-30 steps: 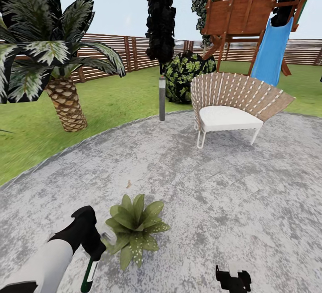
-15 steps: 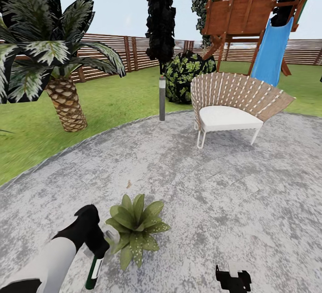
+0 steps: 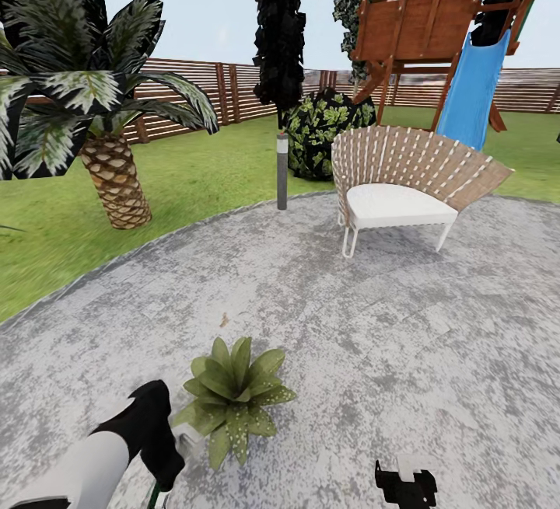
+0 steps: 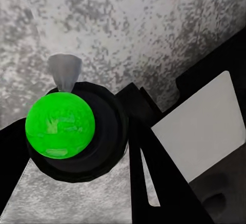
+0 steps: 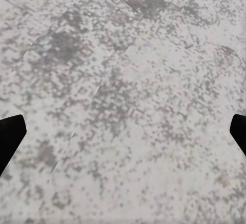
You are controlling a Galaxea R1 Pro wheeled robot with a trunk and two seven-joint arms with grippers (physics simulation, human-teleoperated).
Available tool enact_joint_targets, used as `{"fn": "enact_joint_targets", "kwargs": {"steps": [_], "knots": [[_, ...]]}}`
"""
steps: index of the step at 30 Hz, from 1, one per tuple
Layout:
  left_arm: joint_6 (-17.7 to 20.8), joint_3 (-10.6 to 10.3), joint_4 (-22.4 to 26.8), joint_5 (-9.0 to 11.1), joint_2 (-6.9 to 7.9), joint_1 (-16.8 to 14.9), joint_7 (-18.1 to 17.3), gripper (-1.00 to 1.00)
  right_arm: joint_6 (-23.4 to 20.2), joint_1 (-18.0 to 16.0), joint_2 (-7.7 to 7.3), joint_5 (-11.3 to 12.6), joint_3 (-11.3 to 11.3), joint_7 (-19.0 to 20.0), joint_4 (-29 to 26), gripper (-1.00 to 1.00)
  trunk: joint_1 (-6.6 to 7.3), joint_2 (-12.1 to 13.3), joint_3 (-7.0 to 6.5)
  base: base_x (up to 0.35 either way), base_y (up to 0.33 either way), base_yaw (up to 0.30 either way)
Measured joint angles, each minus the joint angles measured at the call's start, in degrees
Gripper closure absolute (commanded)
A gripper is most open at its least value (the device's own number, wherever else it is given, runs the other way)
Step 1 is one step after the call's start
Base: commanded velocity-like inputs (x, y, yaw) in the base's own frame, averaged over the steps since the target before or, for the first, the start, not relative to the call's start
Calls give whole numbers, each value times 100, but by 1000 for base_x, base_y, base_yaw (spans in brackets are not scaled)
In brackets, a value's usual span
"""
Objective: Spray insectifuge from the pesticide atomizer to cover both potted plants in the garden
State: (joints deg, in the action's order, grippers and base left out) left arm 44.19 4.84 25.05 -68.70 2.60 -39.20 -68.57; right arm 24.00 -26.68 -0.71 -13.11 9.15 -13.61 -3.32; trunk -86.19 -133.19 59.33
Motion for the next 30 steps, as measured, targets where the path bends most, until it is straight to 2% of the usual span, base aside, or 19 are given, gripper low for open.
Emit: {"fn": "enact_joint_targets", "kwargs": {"steps": [2, 5, 8, 11, 17, 20, 25, 27, 30], "knots": [[6, 3, 70, 4, -22, -5, 1, 100, 0, 0, 0, 0, 0, 0, 0, -100, 0, 0, 0, 0, 0, 0], [24, 17, 662, 14, -42, -15, -3, 100, 0, 0, 0, 0, 0, 0, 0, -100, 0, 0, 0, 0, 0, 0], [32, 27, 814, 11, -81, -23, -5, 100, 0, 0, 0, 0, 0, 0, 0, -100, 0, 0, 0, -37, 0, 0], [23, 25, 782, -24, -134, -22, -4, 100, 0, 0, 0, 0, 0, 0, 0, -100, -3, 0, 0, -268, 23, 0], [15, 9, 740, -49, -117, -4, -2, 100, 0, 1, 0, 0, -1, 0, -1, -100, 0, 0, 0, -136, 81, -150], [6, -4, 440, -41, -79, 113, 17, 100, 0, 0, 0, 0, 0, 0, 0, -100, 0, 0, 1, -3, 2, -13], [20, 45, 322, 30, -105, 171, 520, 100, 0, 0, 0, 0, 0, 0, 0, -100, 0, 0, 0, 0, 0, -1], [32, 52, 366, 46, -130, 144, 518, 100, 0, 0, 0, 0, 0, 0, 0, -100, 0, 0, 0, 0, 0, 0], [46, 64, 497, 126, -277, 85, 489, 100, 0, 0, 0, 0, 0, 0, 0, -100, 0, 0, 0, 0, 0, 0]]}}
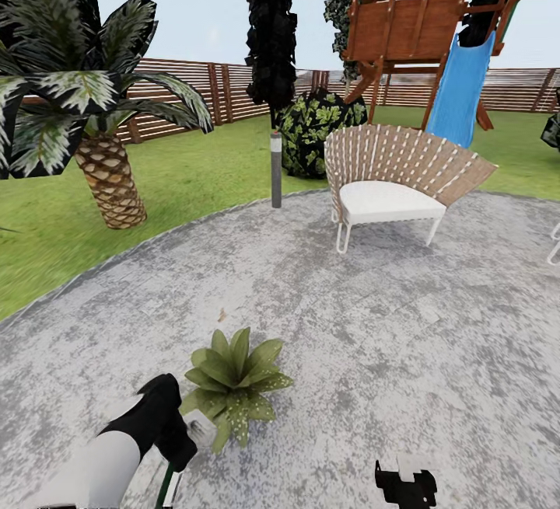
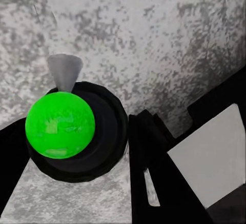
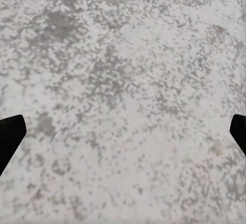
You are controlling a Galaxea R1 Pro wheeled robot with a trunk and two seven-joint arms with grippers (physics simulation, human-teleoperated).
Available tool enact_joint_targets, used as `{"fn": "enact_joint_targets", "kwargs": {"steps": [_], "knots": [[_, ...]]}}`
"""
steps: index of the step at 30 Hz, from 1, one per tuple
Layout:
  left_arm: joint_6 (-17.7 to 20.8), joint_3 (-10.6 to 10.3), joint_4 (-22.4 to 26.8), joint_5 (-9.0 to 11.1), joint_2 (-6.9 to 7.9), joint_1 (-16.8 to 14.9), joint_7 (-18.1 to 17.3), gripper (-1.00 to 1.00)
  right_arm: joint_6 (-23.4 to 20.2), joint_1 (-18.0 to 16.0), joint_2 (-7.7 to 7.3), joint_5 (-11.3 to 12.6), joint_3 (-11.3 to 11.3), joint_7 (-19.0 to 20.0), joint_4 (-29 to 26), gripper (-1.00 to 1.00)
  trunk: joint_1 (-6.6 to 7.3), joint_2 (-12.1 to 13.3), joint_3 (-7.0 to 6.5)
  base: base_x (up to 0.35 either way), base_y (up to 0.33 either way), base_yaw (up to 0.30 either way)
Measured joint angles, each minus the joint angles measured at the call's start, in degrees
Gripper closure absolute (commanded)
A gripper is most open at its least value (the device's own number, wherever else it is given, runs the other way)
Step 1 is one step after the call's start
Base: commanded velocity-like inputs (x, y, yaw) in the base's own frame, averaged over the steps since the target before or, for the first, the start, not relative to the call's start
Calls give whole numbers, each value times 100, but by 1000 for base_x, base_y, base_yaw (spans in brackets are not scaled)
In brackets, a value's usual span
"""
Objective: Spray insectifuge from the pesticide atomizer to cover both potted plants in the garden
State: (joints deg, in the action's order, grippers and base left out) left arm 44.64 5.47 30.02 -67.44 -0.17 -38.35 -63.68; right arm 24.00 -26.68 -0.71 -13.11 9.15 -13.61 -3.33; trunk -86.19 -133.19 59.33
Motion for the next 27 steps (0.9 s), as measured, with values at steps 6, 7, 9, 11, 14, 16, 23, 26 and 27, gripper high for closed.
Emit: {"fn": "enact_joint_targets", "kwargs": {"steps": [6, 7, 9, 11, 14, 16, 23, 26, 27], "knots": [[-15, -21, -52, 54, -108, 15, 3, 100, 0, 0, 0, 0, 0, 0, 0, -100, 0, 0, 0, 0, 0, 0], [-18, -22, -60, 59, -93, 26, 4, 100, 0, 0, 0, 0, 0, 0, 0, -100, 0, 0, 0, 0, 0, 0], [-53, -12, -85, 35, 39, 60, 12, 100, 0, 0, 0, 0, -1, 0, 0, -100, 0, 0, 0, 0, 0, 0], [-53, -11, -95, 50, 175, 70, 13, 100, 0, 0, 0, 0, -1, 0, 0, -100, 0, 0, 0, 0, 0, 0], [-41, -23, -207, 60, 212, 75, 41, 100, 1, 0, -3, 0, 2, -6, 0, -100, 0, 0, 0, 0, 0, 0], [-36, -31, -238, 57, 147, 71, 61, 100, 4, 0, -7, 0, 0, -8, 0, -100, 0, 0, 0, 0, 0, 0], [-47, -26, -256, 32, -34, 71, 76, 100, 2, 0, -9, 0, 0, -17, 0, -100, 0, 0, 0, 0, 0, 0], [-51, -18, -248, 36, 195, 74, 83, 100, 1, 0, -9, 0, -1, -16, 0, -100, 0, 0, 0, 0, 0, 0], [-44, -6, -240, 47, 252, 75, 83, 100, 1, 0, -9, 0, -1, -17, 0, -100, 0, 0, 0, 0, 0, 0]]}}
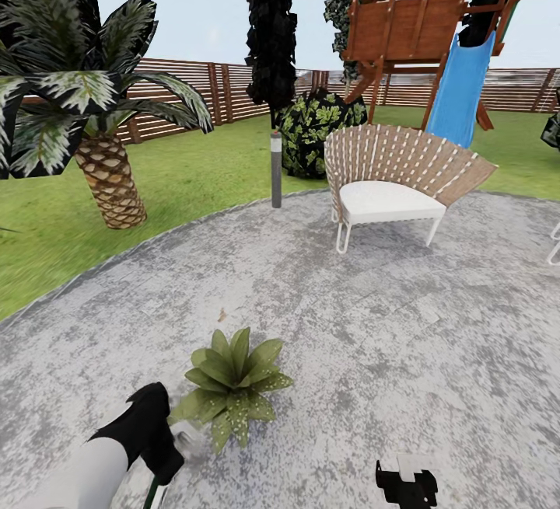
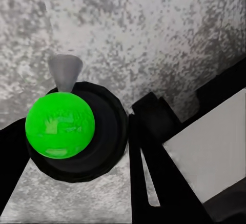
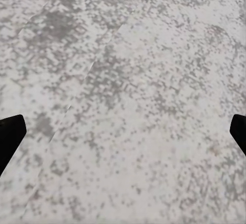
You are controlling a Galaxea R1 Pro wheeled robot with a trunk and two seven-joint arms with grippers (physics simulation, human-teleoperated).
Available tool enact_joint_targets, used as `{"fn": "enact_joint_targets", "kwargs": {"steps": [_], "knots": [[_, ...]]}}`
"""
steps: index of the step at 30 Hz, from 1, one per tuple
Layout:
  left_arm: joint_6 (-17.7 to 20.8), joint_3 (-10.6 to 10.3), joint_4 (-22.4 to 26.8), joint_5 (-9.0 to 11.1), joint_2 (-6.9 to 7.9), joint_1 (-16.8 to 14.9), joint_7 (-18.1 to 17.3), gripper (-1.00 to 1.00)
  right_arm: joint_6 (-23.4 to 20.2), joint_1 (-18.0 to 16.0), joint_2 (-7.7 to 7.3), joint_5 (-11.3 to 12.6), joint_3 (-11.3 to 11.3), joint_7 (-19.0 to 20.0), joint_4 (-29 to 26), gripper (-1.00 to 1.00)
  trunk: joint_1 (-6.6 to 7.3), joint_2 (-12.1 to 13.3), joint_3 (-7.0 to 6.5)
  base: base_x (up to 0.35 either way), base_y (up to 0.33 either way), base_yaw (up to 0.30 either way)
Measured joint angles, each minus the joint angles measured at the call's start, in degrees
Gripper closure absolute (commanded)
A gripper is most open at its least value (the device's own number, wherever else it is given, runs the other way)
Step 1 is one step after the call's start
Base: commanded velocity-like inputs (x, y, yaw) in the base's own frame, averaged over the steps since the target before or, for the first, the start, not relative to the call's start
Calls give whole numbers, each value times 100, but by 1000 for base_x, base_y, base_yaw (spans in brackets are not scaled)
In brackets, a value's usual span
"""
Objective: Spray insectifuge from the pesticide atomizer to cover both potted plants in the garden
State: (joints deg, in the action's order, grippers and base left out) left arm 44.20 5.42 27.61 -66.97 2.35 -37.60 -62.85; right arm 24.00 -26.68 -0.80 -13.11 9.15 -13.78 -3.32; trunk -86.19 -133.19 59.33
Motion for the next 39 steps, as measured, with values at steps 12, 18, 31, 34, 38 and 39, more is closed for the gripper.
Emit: {"fn": "enact_joint_targets", "kwargs": {"steps": [12, 18, 31, 34, 38, 39], "knots": [[31, -43, 88, -59, -579, -93, -46, 100, -1, 0, 0, 0, 1, 0, 0, -100, 0, 0, 0, 0, 22, 0], [35, -19, 89, -55, -552, -94, -52, 100, -1, 0, 1, 0, 1, 4, 0, -100, 0, 0, 0, 0, 279, 0], [85, -61, 100, -54, -460, -489, -68, 100, -5, 250, 120, 17, 12, 14, 183, -100, 0, 0, 0, 1, 97, 0], [92, -62, 97, -58, -446, -568, -81, 100, -10, 525, 122, 13, 6, 13, 187, -100, 2, 0, 0, 141, 0, 0], [88, -71, 97, -71, -411, -552, -82, 100, -14, 610, 125, 16, 6, 14, 187, -100, 0, 0, 0, 45, 0, 0], [87, -71, 97, -73, -400, -544, -82, 100, -14, 612, 124, 15, 4, 14, 187, -100, 0, 0, 0, 8, 0, 0]]}}
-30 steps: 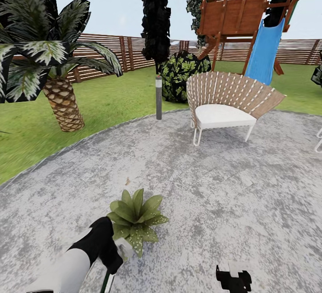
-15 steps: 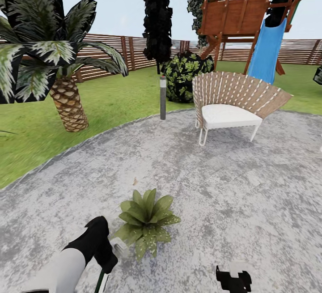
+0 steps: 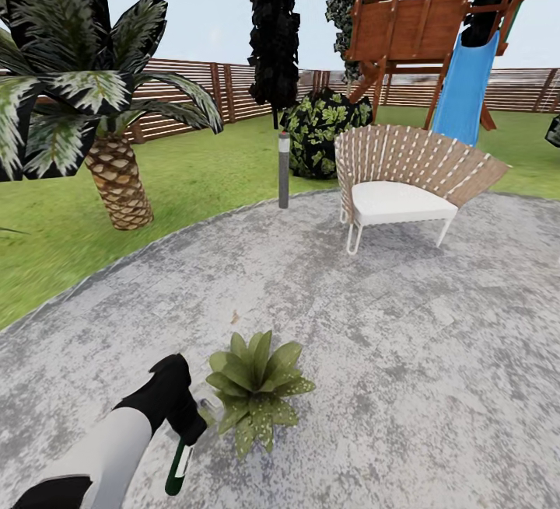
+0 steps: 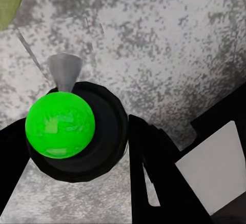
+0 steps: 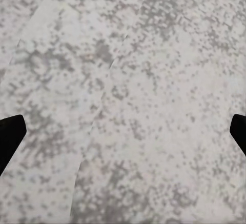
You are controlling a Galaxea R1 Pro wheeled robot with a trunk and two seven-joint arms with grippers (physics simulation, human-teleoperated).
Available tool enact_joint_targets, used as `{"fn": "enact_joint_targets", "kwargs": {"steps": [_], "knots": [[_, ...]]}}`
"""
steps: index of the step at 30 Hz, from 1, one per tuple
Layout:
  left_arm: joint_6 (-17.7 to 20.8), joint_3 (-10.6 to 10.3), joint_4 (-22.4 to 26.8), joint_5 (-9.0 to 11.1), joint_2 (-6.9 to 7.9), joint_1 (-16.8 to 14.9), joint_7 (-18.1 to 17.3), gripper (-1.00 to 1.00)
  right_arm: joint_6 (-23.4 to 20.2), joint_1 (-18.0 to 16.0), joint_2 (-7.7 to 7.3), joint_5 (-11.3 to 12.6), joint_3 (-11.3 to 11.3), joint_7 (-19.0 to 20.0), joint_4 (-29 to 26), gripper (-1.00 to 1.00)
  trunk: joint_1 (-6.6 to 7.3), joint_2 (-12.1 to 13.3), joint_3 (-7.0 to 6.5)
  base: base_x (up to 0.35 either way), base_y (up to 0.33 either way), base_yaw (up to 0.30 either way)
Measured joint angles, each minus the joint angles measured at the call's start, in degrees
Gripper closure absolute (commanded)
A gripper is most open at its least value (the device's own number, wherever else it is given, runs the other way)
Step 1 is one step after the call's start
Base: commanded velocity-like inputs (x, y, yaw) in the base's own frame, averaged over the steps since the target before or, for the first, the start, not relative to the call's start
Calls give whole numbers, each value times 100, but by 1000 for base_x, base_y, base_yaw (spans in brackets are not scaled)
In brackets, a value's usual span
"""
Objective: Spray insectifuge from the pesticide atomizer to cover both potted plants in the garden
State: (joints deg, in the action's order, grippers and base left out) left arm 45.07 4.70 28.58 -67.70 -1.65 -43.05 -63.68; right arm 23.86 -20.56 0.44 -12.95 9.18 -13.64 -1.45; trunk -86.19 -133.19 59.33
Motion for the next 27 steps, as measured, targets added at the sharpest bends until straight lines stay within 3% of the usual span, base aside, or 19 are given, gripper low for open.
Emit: {"fn": "enact_joint_targets", "kwargs": {"steps": [6, 12, 14, 16, 18, 19, 21, 25, 27], "knots": [[-33, 16, -1, 2, 186, 23, -4, 100, 0, 3, 4, 2, -1, 0, 0, -100, 0, 0, 0, 1, 0, 0], [-22, -70, -12, 20, -50, 11, -4, 100, 0, 3, 1, -1, 0, 0, 0, -100, 0, 0, 0, 0, 0, 0], [-37, -190, -36, 1, -27, 24, -6, 100, 0, 3, -1, -4, -4, 0, 0, -100, 0, 0, 0, 0, 0, 0], [-61, -223, -71, -11, 61, 35, -13, 100, 0, 3, 2, -1, -2, 0, 0, -100, 0, 0, 0, 0, 0, 0], [-98, -234, -99, 0, 378, 41, -20, 100, 0, 4, 0, -1, -2, 0, 0, -100, 0, 0, 0, 0, 0, 0], [-90, -229, -107, 38, 464, 42, -22, 100, 0, 3, -1, -3, -2, 0, 0, -100, 0, 0, 0, 0, 0, 0], [-85, -221, -109, 65, 534, 43, -27, 100, 0, 3, -1, 1, -4, 0, 0, -100, 0, 0, 0, 0, 0, 0], [-63, -195, -105, 85, 363, 37, -82, 100, 20, 3, -29, -4, 4, -1, -23, -100, 0, 0, 0, 0, 0, 0], [-76, -203, -99, 49, 250, 12, -309, 100, 28, 2, -109, 11, 21, -6, -359, -100, 0, 0, 0, 0, 0, 0]]}}
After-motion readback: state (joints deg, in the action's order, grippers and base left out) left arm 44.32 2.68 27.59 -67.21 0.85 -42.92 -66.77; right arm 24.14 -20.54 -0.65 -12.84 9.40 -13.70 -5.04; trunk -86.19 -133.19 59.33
